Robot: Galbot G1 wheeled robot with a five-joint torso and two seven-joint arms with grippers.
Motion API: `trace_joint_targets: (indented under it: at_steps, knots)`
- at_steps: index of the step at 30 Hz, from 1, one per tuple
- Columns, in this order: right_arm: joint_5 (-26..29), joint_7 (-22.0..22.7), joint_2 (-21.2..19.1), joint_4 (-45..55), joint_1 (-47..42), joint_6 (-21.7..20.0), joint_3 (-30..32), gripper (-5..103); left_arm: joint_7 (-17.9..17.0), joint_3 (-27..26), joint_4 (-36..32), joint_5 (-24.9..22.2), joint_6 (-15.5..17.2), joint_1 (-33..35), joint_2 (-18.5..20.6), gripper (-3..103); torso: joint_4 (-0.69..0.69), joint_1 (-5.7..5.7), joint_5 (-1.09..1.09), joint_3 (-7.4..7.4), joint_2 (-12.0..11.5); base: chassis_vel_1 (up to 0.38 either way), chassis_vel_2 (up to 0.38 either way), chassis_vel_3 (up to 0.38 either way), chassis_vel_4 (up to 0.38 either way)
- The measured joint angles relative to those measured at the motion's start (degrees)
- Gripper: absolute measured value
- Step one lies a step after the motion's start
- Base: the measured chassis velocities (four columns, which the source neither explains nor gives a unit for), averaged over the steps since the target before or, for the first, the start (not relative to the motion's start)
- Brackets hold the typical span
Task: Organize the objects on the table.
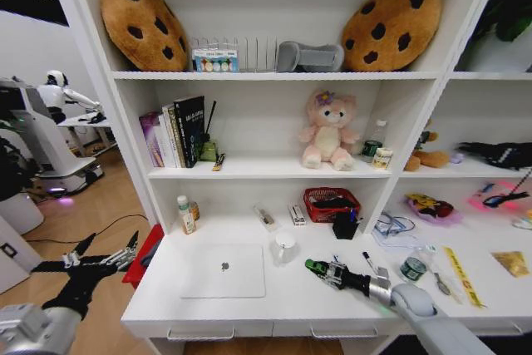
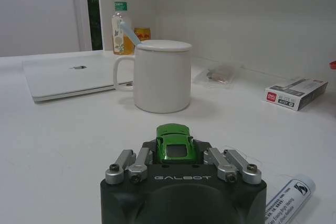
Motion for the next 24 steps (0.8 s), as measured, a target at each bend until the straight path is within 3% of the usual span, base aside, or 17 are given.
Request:
trace_joint_targets:
  at_steps: [7, 13, 17, 22, 23, 24]
  knots:
    - [1.3, -0.1, 0.4, 1.0, -0.7, 0.3, 0.7, 36, 0.0, 0.0, 0.0, 0.0, 0.0, 0.0, 0.0, 100, 0.02, 0.00, 0.05, 0.01, 0.0, 0.000, 0.000, 0.000, 0.000]
    - [5.0, 0.2, -1.5, 8.7, -7.0, 0.0, 7.6, 36, 0.0, 0.0, 0.0, 0.0, 0.0, 0.0, 0.0, 100, 0.00, 0.00, 0.01, 0.01, 0.0, 0.000, 0.000, 0.000, 0.000]
    - [8.9, 0.9, -4.7, 16.7, -12.9, 0.6, 15.5, 36, 0.0, 0.0, 0.0, 0.0, 0.0, 0.0, 0.0, 100, 0.01, 0.00, 0.02, 0.01, 0.0, 0.000, 0.000, 0.000, 0.000]
    - [11.6, 2.0, -6.3, 20.2, -15.3, 0.3, 19.6, 36, 0.0, 0.0, 0.0, 0.0, 0.0, 0.0, 0.0, 100, -0.02, 0.00, 0.01, 0.00, 0.0, 0.000, 0.000, 0.000, 0.000]
    - [13.7, 2.7, -7.3, 22.3, -16.5, 0.0, 22.1, 36, 0.0, 0.0, 0.0, 0.0, 0.0, 0.0, 0.0, 100, -0.01, 0.00, -0.07, -0.01, 0.0, 0.000, 0.000, 0.000, 0.000]
    - [16.4, 3.8, -8.8, 24.6, -17.4, -1.1, 24.7, 36, 0.0, 0.0, 0.0, 0.0, 0.0, 0.0, 0.0, 100, -0.05, 0.00, 0.09, 0.00, 0.0, 0.000, 0.000, 0.000, 0.000]
